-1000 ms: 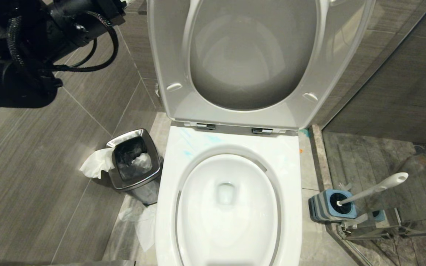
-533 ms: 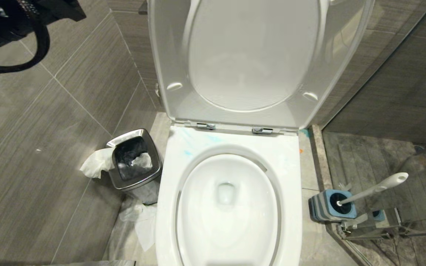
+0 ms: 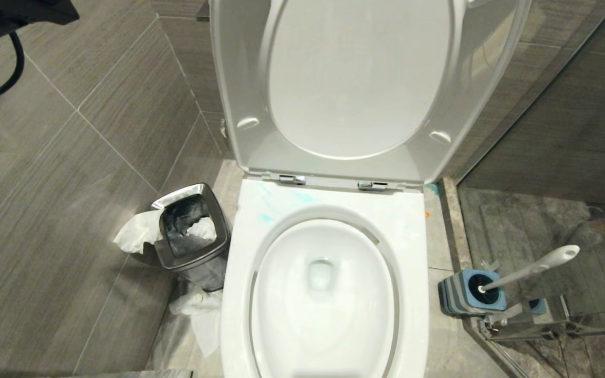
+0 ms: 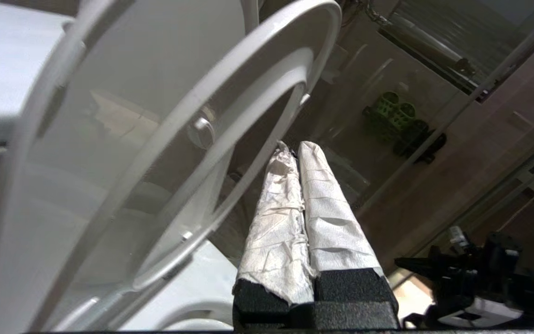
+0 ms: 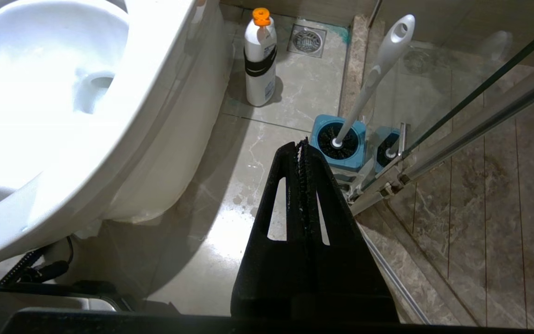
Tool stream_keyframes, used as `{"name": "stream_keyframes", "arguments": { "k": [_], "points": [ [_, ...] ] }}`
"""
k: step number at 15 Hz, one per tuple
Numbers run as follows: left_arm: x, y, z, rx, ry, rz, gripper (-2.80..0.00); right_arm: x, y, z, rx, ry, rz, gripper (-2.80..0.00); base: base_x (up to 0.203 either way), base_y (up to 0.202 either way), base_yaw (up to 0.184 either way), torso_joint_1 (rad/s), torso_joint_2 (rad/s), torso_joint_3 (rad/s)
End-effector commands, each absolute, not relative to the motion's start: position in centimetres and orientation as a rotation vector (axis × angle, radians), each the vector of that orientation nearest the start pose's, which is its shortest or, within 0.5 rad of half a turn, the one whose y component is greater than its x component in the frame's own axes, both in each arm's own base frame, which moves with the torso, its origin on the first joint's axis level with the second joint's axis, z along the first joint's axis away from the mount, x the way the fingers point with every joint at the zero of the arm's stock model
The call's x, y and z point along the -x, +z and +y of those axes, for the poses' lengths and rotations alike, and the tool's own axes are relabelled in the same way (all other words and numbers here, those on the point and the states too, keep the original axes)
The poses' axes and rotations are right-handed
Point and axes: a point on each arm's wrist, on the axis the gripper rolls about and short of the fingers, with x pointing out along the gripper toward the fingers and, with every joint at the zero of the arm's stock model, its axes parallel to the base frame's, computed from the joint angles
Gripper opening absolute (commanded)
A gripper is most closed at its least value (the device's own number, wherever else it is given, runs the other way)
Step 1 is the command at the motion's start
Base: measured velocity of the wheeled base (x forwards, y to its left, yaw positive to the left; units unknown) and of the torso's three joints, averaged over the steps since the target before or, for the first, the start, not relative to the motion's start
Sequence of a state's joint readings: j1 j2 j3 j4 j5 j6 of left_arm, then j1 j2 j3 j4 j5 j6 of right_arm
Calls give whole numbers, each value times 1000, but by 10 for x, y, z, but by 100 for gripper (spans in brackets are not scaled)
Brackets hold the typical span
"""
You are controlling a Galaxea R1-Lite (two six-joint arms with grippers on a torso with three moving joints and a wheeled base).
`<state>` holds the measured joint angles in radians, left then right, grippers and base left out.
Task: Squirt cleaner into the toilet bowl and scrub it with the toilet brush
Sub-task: Close the toilet lid
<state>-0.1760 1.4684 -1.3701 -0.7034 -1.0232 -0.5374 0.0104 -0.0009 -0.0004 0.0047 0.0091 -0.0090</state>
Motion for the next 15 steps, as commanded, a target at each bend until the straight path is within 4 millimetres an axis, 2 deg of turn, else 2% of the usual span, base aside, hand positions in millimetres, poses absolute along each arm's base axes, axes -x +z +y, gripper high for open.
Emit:
{"name": "stream_keyframes", "arguments": {
  "k": [1, 5, 7, 11, 15],
  "points": [
    [-252, 399, -64, 169, -1256, -279, -280, 23, 75, 0, 9, 21, 3, -280, 0, 0, 0, 0, 0, 0],
    [-312, 393, -81, 135, -1212, -427, -280, 23, 75, 0, 9, 20, 3, -280, 0, 0, 0, 0, 0, 0],
    [-333, 396, -90, 129, -1198, -491, -280, 23, 75, 0, 9, 20, 3, -280, 0, 0, 0, 0, 0, 0],
    [-363, 400, -105, 136, -1140, -606, -280, 23, 75, 0, 9, 20, 3, -280, 0, 0, 0, 0, 0, 0],
    [-372, 392, -110, 141, -1098, -606, -280, 23, 75, 0, 9, 20, 5, -280, 0, 0, 0, 0, 0, 0]
  ]
}}
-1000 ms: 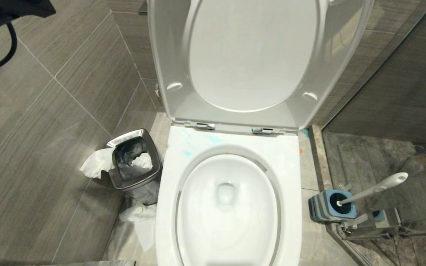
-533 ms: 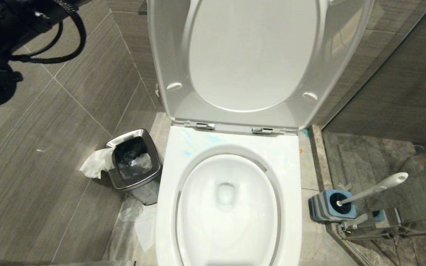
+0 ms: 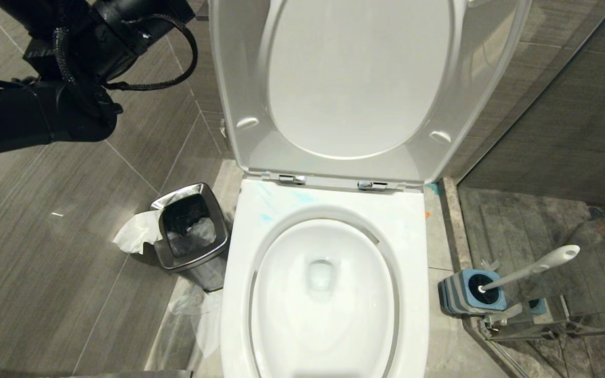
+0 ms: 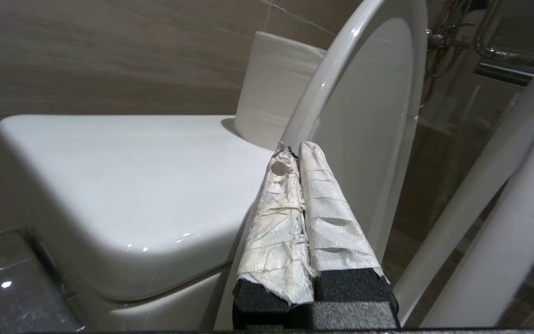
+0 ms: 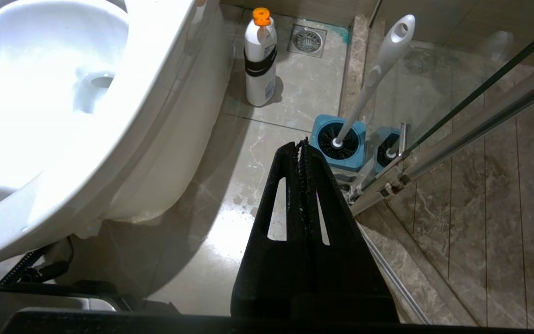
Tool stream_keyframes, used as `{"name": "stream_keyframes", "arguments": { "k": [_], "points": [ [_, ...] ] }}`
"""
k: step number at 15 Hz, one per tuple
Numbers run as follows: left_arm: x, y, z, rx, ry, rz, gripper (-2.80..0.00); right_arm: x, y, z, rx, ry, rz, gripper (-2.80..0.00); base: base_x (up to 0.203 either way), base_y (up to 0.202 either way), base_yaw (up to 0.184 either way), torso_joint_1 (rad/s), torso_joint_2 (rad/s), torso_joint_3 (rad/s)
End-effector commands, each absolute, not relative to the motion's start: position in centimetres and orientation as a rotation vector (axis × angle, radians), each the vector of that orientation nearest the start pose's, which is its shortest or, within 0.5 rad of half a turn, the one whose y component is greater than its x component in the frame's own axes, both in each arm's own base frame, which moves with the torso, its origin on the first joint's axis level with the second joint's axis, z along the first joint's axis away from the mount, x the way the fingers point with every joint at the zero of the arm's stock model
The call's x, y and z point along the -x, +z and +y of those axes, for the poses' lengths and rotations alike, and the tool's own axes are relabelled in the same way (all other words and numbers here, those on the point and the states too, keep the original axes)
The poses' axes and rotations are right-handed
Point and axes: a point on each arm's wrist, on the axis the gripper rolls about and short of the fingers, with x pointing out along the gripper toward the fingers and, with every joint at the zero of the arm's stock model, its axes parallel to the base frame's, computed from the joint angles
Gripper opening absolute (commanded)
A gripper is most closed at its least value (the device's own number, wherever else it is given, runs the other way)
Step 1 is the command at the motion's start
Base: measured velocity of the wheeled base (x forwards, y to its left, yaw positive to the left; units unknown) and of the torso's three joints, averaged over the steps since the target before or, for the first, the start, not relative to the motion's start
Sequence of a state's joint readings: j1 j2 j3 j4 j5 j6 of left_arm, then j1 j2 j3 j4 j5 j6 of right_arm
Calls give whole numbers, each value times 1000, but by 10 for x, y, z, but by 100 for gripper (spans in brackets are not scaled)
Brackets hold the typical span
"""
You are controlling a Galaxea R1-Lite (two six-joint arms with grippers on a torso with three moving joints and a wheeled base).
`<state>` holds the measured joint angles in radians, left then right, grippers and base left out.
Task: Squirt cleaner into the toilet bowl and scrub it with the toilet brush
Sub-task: Close the toilet lid
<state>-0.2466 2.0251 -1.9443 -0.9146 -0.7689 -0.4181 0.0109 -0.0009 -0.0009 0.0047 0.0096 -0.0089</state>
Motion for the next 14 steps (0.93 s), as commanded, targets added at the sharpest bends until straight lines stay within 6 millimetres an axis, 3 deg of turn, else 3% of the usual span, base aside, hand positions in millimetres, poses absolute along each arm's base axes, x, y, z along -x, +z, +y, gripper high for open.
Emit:
{"name": "stream_keyframes", "arguments": {
  "k": [1, 9, 14],
  "points": [
    [-374, 391, -111, 133, -1075, -611, -280, 23, 75, 0, 9, 20, 3, -280, 0, 0, 0, 0, 0, 0],
    [-379, 383, -123, 120, -1046, -592, -280, 23, 75, 0, 9, 20, 4, -280, 0, 0, 0, 0, 0, 0],
    [-359, 394, -124, 113, -1156, -482, -280, 23, 75, 0, 9, 20, 3, -280, 0, 0, 0, 0, 0, 0]
  ]
}}
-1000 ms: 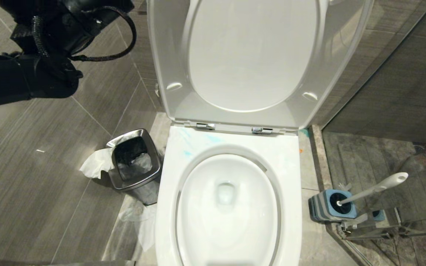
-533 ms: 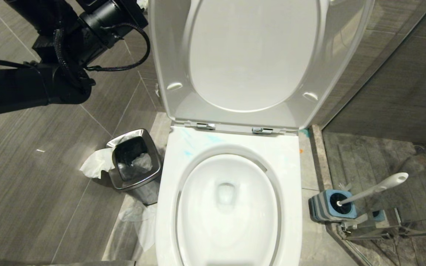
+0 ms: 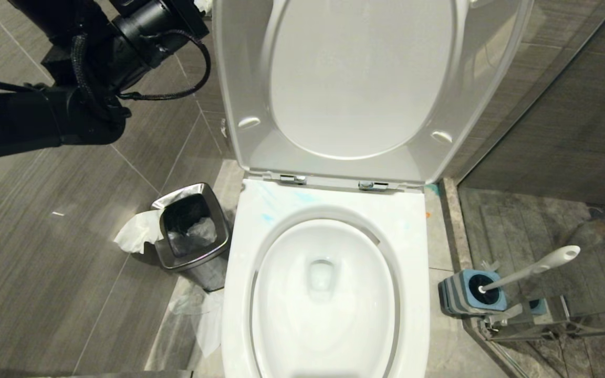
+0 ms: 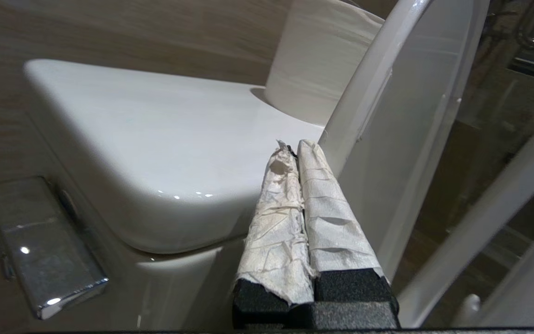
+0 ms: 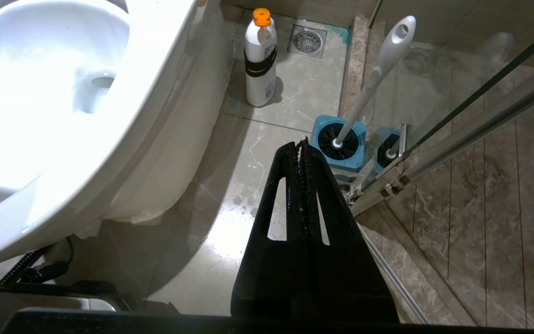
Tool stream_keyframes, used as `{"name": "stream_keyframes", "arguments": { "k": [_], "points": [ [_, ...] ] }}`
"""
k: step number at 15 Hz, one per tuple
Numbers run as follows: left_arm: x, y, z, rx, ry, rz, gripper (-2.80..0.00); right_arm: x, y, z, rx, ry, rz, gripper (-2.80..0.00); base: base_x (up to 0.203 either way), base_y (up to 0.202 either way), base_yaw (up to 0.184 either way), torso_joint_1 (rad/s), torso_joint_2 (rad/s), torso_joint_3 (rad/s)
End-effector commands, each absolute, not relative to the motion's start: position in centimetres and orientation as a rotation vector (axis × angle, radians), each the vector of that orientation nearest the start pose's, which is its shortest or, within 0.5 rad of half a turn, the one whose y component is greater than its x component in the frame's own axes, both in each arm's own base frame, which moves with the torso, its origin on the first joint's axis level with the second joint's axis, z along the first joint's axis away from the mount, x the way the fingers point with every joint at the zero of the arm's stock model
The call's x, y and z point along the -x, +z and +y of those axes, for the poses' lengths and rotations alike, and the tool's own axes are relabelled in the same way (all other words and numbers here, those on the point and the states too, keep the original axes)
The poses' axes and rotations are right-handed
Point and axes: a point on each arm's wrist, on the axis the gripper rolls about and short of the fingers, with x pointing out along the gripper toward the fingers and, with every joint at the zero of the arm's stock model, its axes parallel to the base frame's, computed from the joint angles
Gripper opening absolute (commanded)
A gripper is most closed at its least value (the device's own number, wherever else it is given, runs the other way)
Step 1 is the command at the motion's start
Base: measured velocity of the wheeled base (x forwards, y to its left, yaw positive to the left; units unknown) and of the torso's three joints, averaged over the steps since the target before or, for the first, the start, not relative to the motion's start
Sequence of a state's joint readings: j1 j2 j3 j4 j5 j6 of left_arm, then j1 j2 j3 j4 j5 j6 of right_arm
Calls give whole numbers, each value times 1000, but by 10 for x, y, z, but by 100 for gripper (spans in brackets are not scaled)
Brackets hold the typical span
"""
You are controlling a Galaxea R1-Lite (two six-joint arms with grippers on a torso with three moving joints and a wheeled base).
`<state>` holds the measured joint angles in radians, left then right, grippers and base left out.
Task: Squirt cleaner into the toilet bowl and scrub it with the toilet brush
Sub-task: Close the toilet lid
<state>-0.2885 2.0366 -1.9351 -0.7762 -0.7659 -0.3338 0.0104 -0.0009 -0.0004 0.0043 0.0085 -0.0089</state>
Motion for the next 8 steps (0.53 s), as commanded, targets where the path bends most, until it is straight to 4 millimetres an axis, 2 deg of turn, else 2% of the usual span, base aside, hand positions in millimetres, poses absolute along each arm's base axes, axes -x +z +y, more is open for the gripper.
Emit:
{"name": "stream_keyframes", "arguments": {
  "k": [1, 8],
  "points": [
    [-357, 394, -124, 109, -1183, -450, -280, 23, 75, 0, 9, 20, 3, -280, 0, 0, 0, 0, 0, 0],
    [-348, 390, -126, 104, -1233, -408, -280, 23, 75, 0, 9, 20, 4, -280, 0, 0, 0, 0, 0, 0]
  ]
}}
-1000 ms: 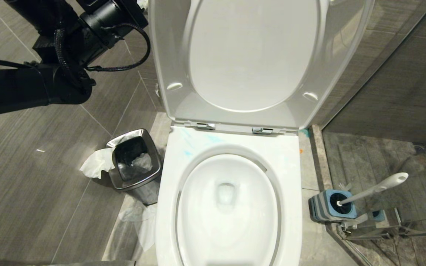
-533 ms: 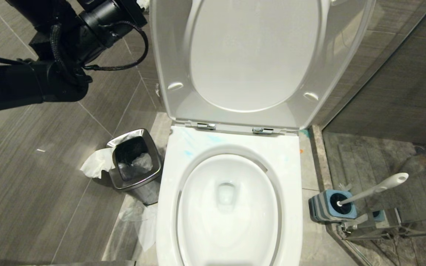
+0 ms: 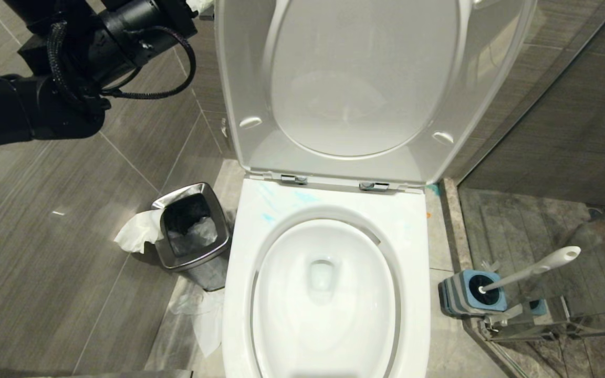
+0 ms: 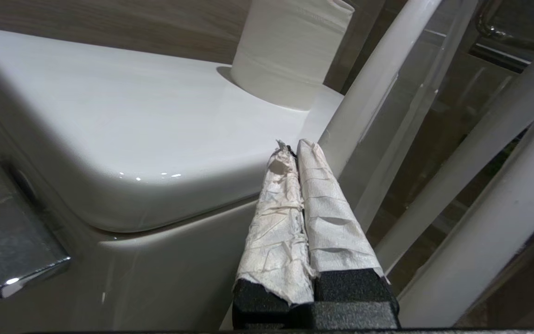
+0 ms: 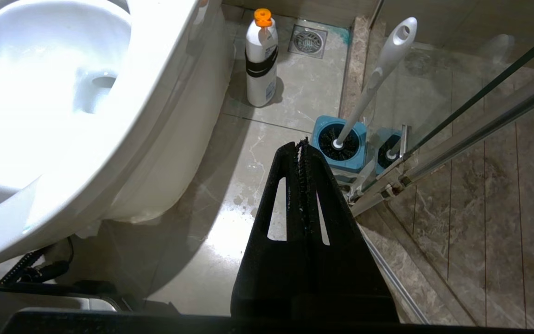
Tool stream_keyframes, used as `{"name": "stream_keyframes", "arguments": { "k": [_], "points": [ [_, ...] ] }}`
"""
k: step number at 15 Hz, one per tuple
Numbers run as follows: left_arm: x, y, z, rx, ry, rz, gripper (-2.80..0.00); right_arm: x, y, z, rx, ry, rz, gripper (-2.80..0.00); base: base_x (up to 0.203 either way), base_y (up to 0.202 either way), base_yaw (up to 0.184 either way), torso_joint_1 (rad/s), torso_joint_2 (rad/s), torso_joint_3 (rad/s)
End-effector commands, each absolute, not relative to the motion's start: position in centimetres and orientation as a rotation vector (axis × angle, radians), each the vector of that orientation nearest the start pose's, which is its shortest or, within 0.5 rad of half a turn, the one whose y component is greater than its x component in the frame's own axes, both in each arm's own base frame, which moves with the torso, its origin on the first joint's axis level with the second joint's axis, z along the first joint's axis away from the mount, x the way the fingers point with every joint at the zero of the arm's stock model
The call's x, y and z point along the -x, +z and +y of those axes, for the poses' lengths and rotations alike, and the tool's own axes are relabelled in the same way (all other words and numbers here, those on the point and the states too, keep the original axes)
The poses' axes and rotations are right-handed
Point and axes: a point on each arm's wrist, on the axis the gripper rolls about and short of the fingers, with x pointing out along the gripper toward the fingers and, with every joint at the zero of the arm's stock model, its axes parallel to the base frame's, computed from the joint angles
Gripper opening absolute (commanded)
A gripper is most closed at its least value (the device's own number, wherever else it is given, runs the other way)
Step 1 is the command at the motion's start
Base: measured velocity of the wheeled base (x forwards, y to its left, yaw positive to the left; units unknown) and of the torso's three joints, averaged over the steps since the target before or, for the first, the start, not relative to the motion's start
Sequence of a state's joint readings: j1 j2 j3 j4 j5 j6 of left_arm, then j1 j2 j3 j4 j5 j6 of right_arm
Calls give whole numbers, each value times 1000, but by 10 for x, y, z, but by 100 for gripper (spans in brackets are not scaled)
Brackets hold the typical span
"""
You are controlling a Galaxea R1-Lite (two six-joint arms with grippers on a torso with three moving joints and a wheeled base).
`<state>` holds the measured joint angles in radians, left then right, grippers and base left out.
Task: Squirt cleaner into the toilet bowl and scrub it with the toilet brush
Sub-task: Close the toilet lid
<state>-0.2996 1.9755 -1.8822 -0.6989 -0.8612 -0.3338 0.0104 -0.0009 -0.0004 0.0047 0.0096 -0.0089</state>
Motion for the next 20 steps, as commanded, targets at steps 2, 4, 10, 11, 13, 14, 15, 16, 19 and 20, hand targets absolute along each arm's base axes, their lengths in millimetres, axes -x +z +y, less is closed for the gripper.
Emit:
{"name": "stream_keyframes", "arguments": {
  "k": [2, 4, 10, 11, 13, 14, 15, 16, 19, 20],
  "points": [
    [-341, 386, -124, 104, -1264, -370, -280, 23, 75, 0, 9, 20, 4, -280, 0, 0, 0, 0, 0, 0],
    [-335, 383, -122, 106, -1280, -343, -280, 23, 75, 0, 9, 20, 4, -280, 0, 0, 0, 0, 0, 0],
    [-313, 384, -113, 120, -1435, -232, -280, 23, 75, 0, 9, 20, 5, -280, 0, 0, 0, 0, 0, 0],
    [-311, 386, -112, 117, -1436, -237, -280, 23, 75, 0, 9, 20, 3, -280, 0, 0, 0, 0, 0, 0],
    [-309, 387, -112, 116, -1437, -238, -280, 23, 75, 0, 9, 20, 5, -280, 0, 0, 0, 0, 0, 0],
    [-307, 387, -111, 116, -1437, -237, -280, 23, 75, 0, 9, 20, 4, -280, 0, 0, 0, 0, 0, 0],
    [-303, 388, -109, 116, -1437, -238, -280, 23, 75, 0, 9, 20, 4, -280, 0, 0, 0, 0, 0, 0],
    [-296, 390, -106, 111, -1445, -232, -280, 23, 75, 0, 9, 20, 5, -280, 0, 0, 0, 0, 0, 0],
    [-269, 393, -91, 109, -1446, -218, -280, 23, 75, 0, 9, 20, 3, -280, 0, 0, 0, 0, 0, 0],
    [-259, 393, -88, 114, -1445, -211, -280, 23, 75, 0, 9, 20, 5, -280, 0, 0, 0, 0, 0, 0]
  ]
}}
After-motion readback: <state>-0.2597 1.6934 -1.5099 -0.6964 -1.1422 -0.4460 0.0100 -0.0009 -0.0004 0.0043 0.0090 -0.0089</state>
